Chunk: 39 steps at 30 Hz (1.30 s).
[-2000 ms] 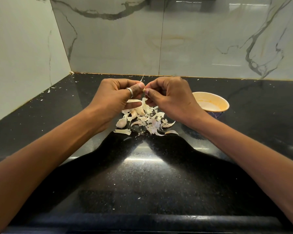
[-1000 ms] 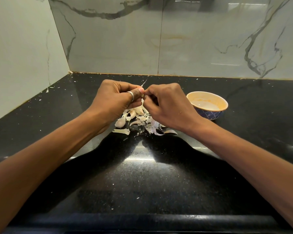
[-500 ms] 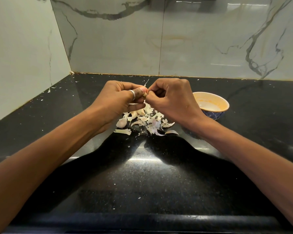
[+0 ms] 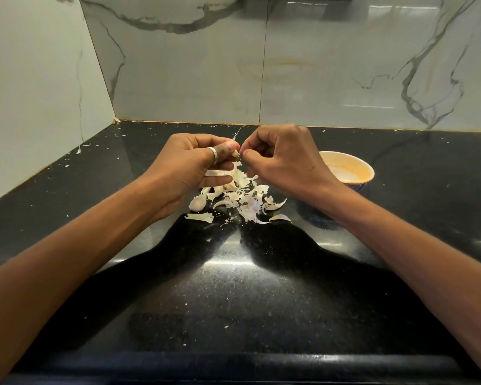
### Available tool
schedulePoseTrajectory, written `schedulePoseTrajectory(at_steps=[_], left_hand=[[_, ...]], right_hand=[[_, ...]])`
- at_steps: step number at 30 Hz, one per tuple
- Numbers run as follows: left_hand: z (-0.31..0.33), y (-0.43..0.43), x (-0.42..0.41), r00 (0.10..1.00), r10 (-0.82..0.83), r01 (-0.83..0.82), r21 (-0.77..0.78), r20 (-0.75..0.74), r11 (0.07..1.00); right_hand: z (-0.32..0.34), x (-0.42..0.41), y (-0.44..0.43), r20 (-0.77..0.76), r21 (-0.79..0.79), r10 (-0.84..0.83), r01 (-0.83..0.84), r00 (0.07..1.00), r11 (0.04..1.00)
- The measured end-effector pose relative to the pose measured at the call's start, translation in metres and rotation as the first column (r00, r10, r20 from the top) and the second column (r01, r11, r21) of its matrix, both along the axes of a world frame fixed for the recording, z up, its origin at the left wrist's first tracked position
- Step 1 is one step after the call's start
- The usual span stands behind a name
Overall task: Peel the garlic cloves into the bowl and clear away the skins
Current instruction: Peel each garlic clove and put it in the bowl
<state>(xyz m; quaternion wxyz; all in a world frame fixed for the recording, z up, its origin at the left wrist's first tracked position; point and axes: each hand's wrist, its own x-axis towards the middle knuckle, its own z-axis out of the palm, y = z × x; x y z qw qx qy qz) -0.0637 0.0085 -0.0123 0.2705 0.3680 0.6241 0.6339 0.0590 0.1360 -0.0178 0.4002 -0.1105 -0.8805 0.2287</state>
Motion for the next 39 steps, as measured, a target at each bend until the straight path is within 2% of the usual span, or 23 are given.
schedulePoseTrajectory(at_steps=[5,9,17,25,39], left_hand=[[-0.0006,0.0002,-0.0022,1.000,0.013,-0.012,0.018,-0.010,1.000],[-0.0011,0.0005,-0.0023,1.000,0.013,-0.013,0.023,-0.025,1.000],[-0.0010,0.0006,-0.0012,0.999,0.018,-0.017,0.028,-0.028,0.999],[-0.0009,0.0018,-0.0031,1.000,0.012,-0.013,0.030,0.023,0.999],[0.0013,0.0005,-0.0014,0.999,-0.004,0.003,0.036,0.042,0.999]], right_hand=[[-0.0013,0.0001,-0.0008,0.029,0.001,0.051,-0.051,0.998,0.999],[-0.0012,0.0011,-0.0020,0.035,0.082,0.053,-0.056,0.998,0.995],[-0.0014,0.0027,0.0002,0.085,0.132,0.086,-0.097,0.993,0.987],[0.0000,0.0060,-0.0014,0.107,0.043,0.126,-0.131,0.986,0.990],[-0.0007,0.0045,-0.0031,0.060,0.037,0.100,-0.103,0.993,0.994]])
